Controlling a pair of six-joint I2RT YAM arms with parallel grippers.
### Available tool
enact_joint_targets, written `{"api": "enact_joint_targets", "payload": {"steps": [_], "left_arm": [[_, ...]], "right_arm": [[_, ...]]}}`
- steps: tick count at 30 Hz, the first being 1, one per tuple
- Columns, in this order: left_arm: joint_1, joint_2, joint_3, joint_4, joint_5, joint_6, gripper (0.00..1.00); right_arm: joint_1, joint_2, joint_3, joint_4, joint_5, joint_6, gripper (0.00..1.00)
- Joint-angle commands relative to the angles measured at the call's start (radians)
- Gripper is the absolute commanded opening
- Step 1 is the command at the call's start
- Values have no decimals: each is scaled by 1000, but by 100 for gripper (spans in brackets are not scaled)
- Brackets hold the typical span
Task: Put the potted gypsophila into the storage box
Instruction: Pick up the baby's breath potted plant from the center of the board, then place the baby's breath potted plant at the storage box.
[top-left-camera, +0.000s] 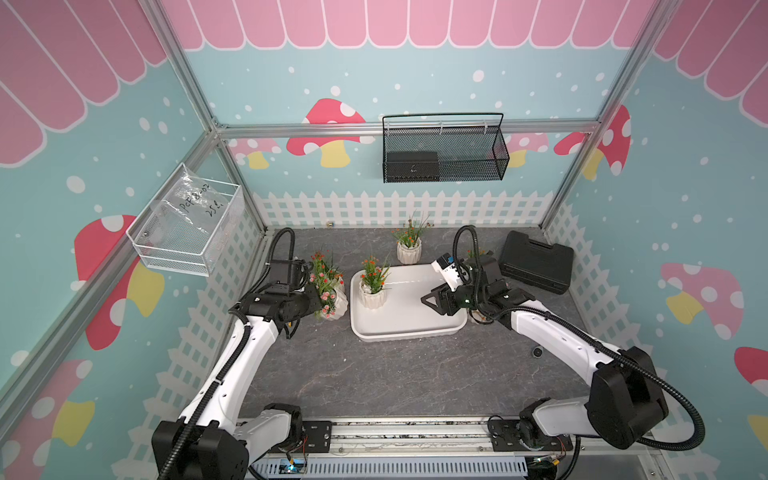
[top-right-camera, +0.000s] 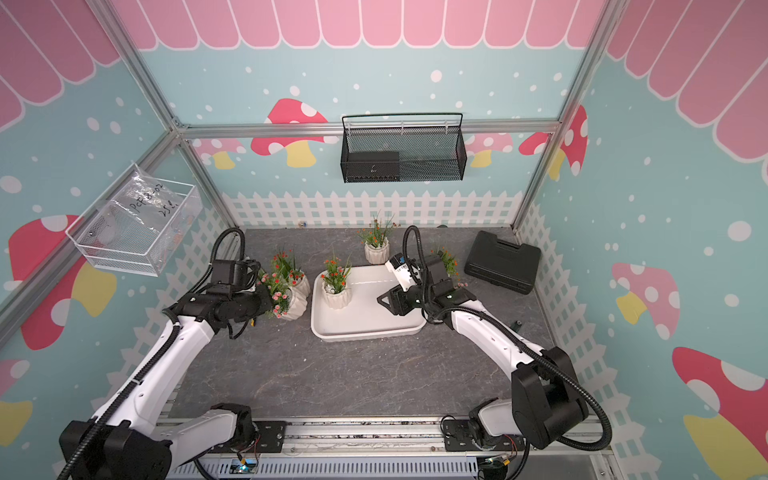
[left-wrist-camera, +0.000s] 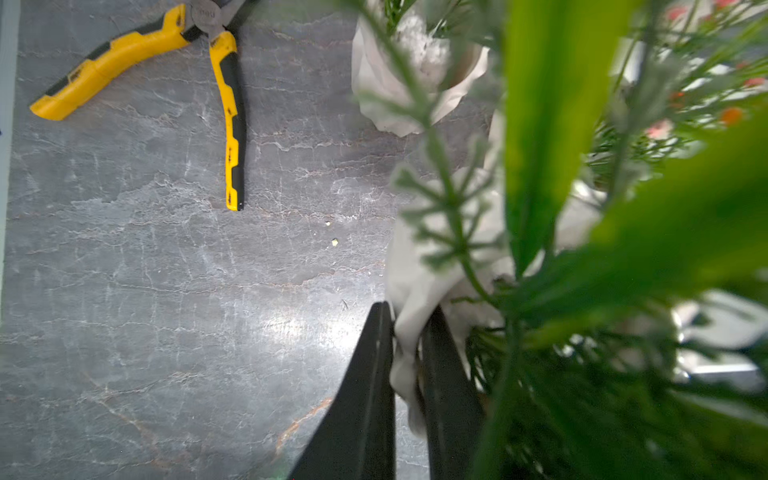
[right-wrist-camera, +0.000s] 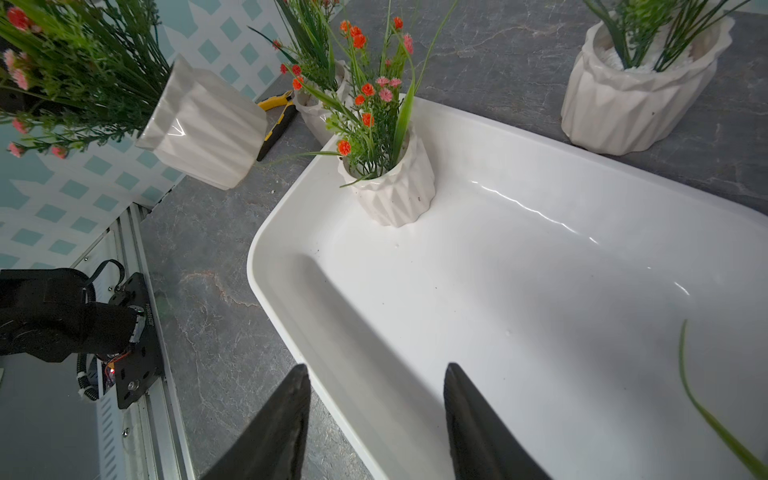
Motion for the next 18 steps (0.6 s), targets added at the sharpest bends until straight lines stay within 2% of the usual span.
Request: {"api": "enact_joint_targets", "payload": {"steps": [1, 6, 10, 14, 18], "left_arm": [[-23, -30, 56, -33, 19, 55, 0], [-98, -32, 111, -32, 84, 130, 0], [-259, 20, 184, -31, 51, 209, 0], [-403, 121, 251, -11, 9, 233, 0], [-488, 233, 292, 55, 6, 253, 0]], "right_arm": [[-3, -33, -19, 12, -14, -3, 54], [-5, -47, -23, 16, -35, 10, 55], [-10, -74, -34, 15, -44, 35, 55], [-27, -106, -54, -1, -10, 56, 55], [-78, -140, -74, -23, -1, 87, 55]]}}
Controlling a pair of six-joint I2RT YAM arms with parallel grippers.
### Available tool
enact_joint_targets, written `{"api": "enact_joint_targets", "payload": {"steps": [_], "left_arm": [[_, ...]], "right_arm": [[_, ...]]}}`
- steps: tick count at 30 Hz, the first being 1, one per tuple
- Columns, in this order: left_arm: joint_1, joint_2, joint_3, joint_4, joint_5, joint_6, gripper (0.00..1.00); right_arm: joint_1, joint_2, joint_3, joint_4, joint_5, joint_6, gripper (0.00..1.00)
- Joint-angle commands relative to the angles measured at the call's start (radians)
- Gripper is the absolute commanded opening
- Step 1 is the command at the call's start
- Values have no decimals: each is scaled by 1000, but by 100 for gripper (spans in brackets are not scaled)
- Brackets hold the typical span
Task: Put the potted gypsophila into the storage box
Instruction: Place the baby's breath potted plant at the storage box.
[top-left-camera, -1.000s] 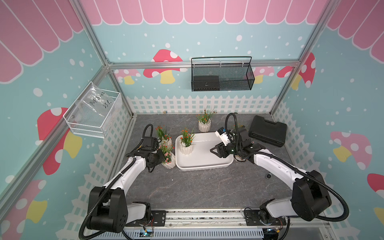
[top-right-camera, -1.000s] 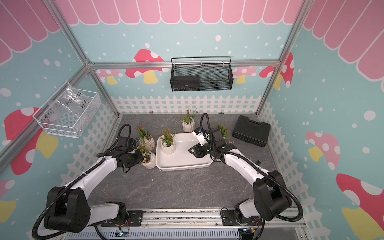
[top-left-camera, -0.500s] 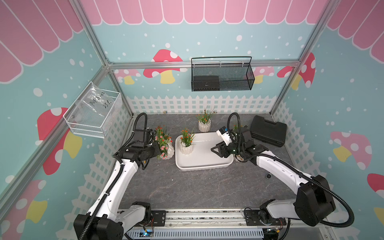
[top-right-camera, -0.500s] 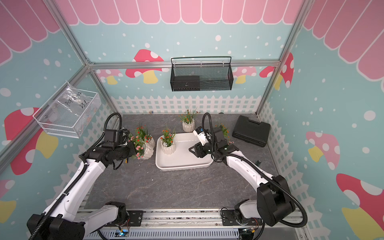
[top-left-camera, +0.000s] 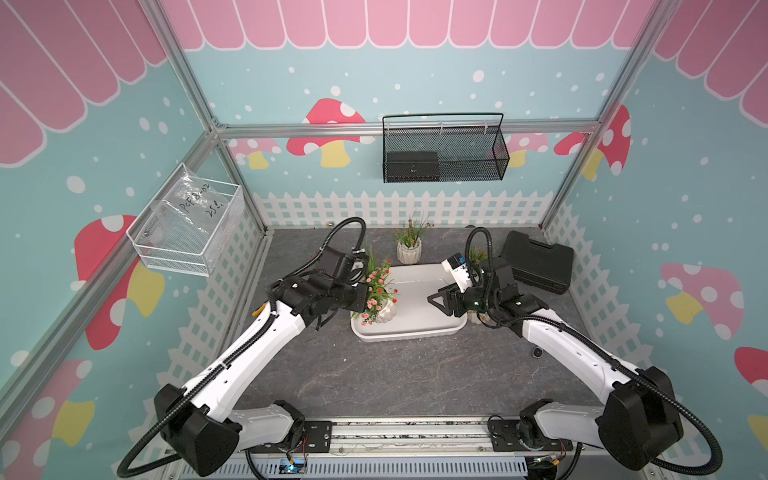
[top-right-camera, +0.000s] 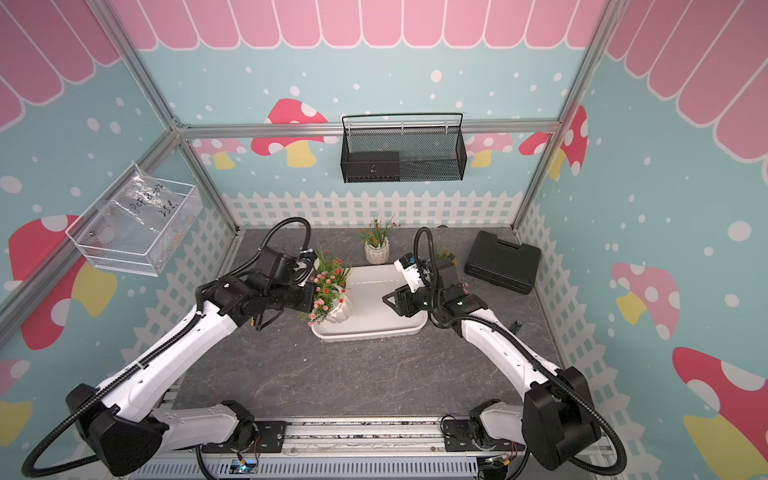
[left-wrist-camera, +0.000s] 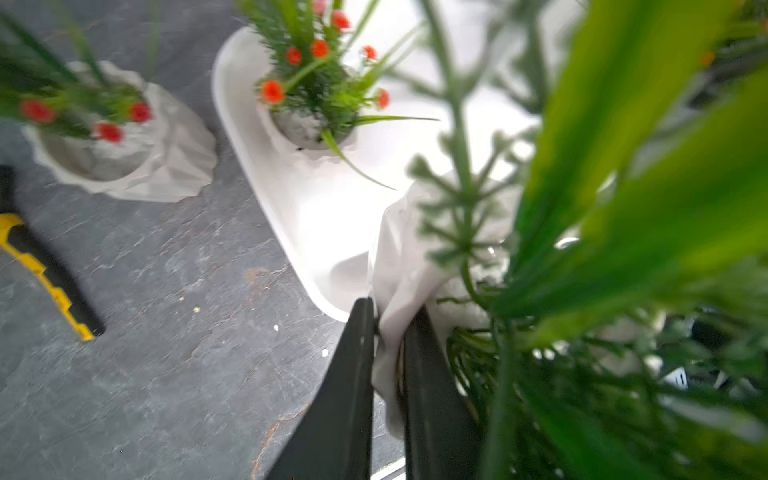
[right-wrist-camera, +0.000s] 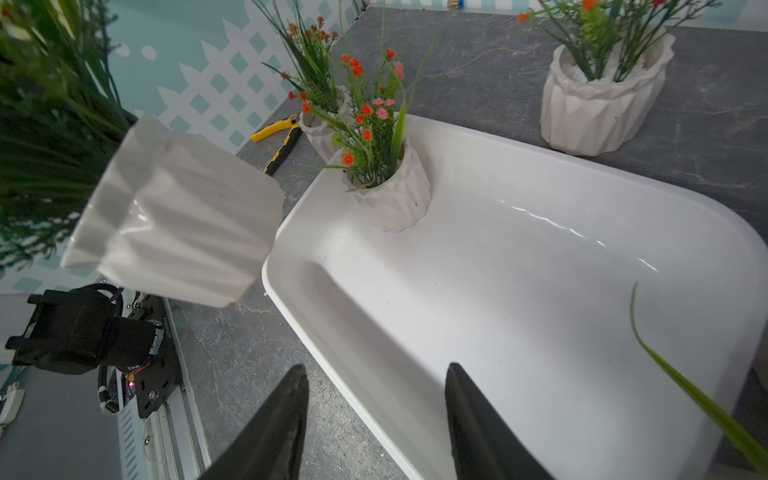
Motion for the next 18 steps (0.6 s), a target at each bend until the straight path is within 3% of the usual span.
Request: {"api": "enact_joint_targets", "payload": {"steps": [1, 10, 18], "left_arm": [[-40, 73, 59, 84, -12, 41, 0], [-114, 335, 258, 125, -56, 73, 0], [-116, 527, 382, 147, -153, -1, 0]], "right_arm": [[-37, -39, -25, -24, 10, 29, 55], [-92, -93, -63, -53, 41, 45, 56], [-118, -83, -41, -73, 71, 46, 56]]}}
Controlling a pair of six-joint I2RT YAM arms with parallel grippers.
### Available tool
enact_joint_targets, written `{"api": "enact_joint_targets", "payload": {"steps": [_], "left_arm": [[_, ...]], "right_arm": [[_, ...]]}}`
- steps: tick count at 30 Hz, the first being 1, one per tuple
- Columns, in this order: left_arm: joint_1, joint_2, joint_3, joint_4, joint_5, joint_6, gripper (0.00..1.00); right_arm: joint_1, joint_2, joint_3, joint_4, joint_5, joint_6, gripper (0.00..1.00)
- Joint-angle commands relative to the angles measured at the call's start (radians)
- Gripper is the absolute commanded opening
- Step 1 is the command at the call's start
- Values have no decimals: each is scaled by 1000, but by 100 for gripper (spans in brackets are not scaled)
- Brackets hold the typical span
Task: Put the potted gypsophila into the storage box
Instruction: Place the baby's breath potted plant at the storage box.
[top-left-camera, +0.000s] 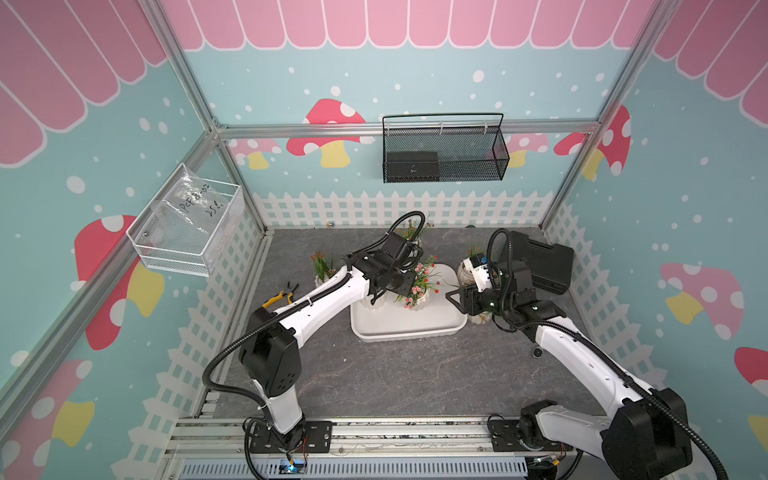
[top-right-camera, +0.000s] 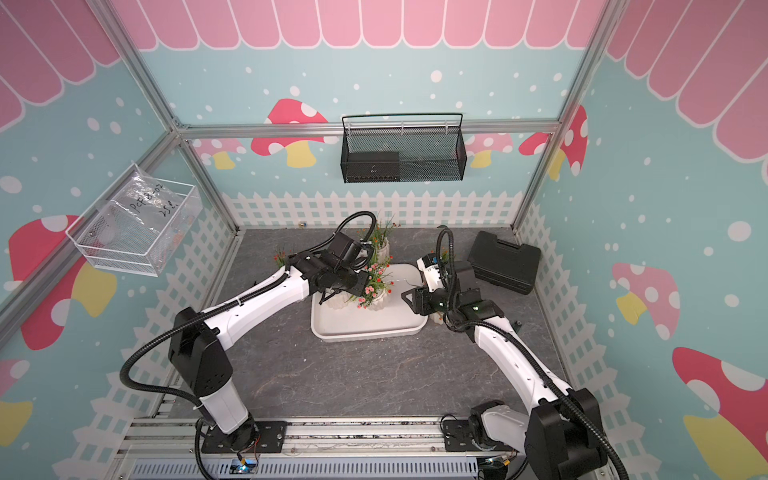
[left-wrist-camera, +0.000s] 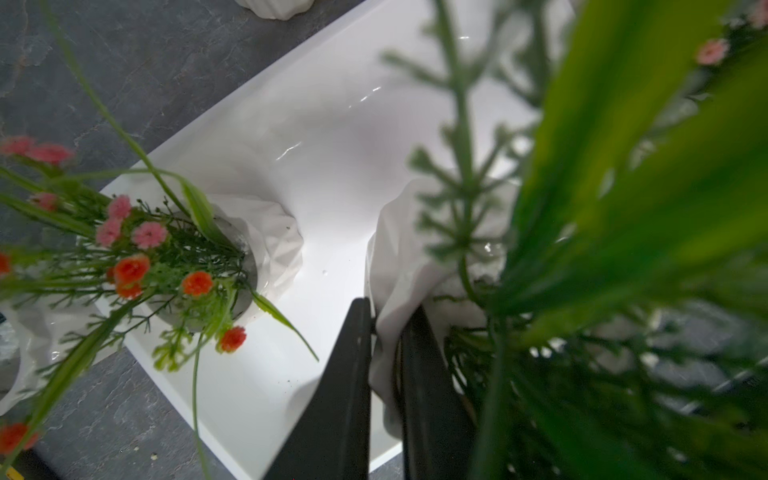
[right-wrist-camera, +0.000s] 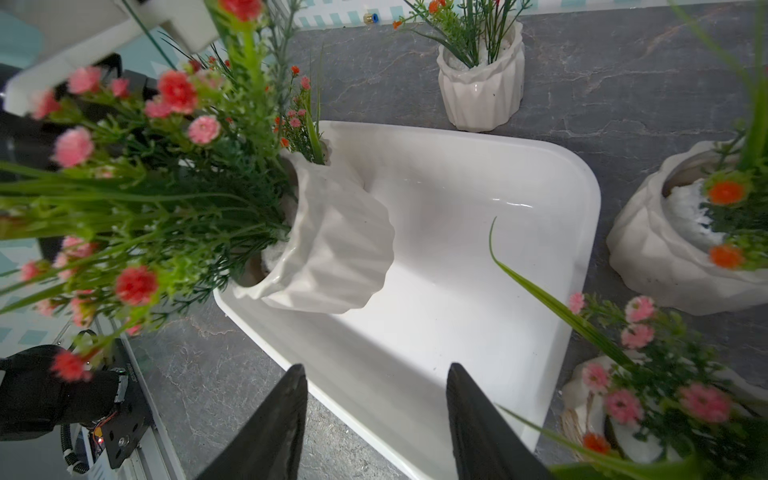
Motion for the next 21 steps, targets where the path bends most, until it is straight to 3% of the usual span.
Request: {"api": "enact_joint_targets", "payload": {"steps": [1, 9, 21], "left_arm": [[0, 46, 65, 48, -58, -29, 0], [13, 145, 141, 49, -167, -52, 0], [51, 208, 131, 106, -167, -70, 0]], "right_arm": [[-10, -4, 9, -20, 14, 1, 56], [-31, 2, 8, -20, 17, -2, 56], [-51, 7, 3, -9, 7, 3, 56]]}}
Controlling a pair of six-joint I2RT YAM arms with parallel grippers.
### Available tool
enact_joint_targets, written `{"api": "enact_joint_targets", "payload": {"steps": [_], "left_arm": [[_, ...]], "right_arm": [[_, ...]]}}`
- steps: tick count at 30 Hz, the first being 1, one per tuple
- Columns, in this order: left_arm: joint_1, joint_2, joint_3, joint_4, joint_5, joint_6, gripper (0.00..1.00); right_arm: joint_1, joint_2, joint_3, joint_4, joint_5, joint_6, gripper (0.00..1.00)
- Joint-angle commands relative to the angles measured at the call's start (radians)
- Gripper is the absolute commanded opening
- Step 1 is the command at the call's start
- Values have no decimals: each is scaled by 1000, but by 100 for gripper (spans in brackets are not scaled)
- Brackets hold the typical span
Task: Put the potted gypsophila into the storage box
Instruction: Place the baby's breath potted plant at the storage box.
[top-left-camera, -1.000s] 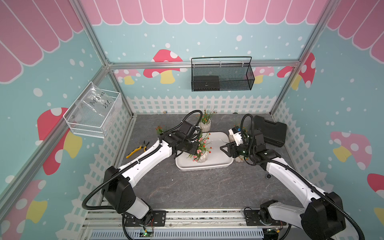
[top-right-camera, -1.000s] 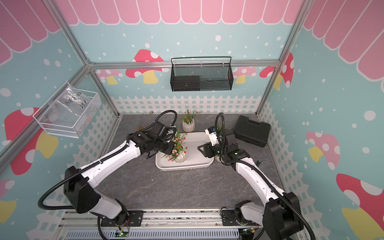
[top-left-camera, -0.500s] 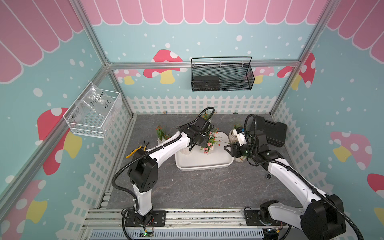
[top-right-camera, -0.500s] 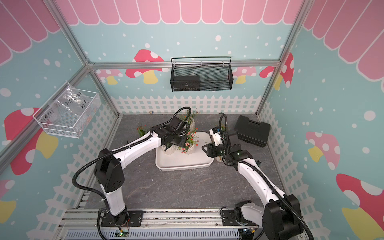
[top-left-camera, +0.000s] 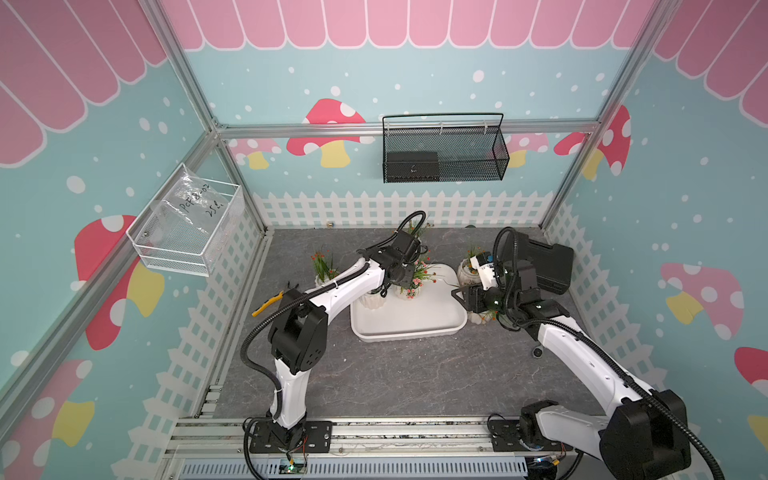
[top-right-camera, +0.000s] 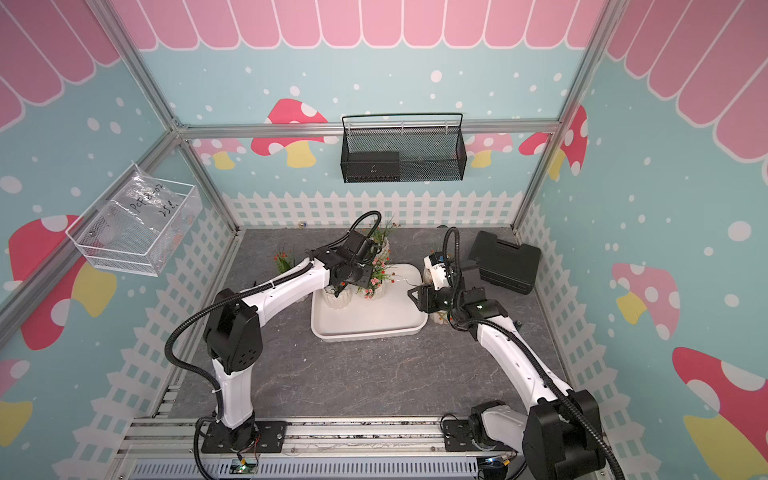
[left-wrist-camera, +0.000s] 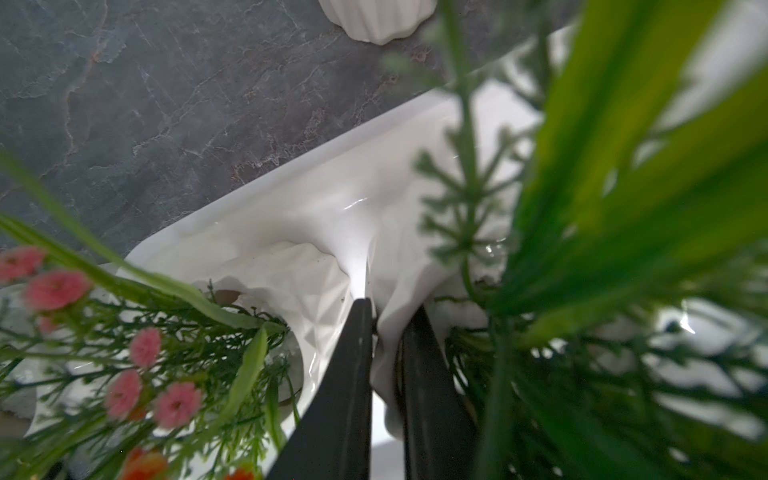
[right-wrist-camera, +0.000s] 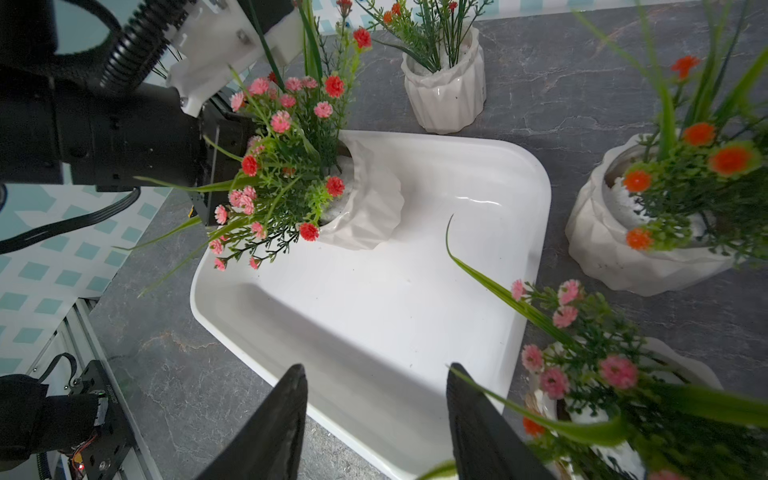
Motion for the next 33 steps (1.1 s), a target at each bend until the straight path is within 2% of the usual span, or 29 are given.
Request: {"api": "enact_joint_targets", "payload": {"steps": [1, 18, 25, 28, 31, 33], "left_arm": [[10, 13, 18, 80, -14, -18, 0], [29, 73, 0, 106, -99, -2, 0], [36, 79, -22, 108, -100, -13, 5], [40, 76, -33, 108, -100, -16, 13], [41, 67, -40, 110, -114, -19, 27], [41, 60, -42, 111, -132, -18, 32]], "right_arm": [[-6, 9, 3, -2, -11, 3, 56], [-7, 36, 2, 22, -34, 12, 56], [-6, 38, 4, 22, -37, 9, 56], [-6, 42, 1, 22, -41, 11, 56], [-6, 38, 2, 22, -40, 13, 56], [-7, 36, 3, 22, -40, 14, 56]]}}
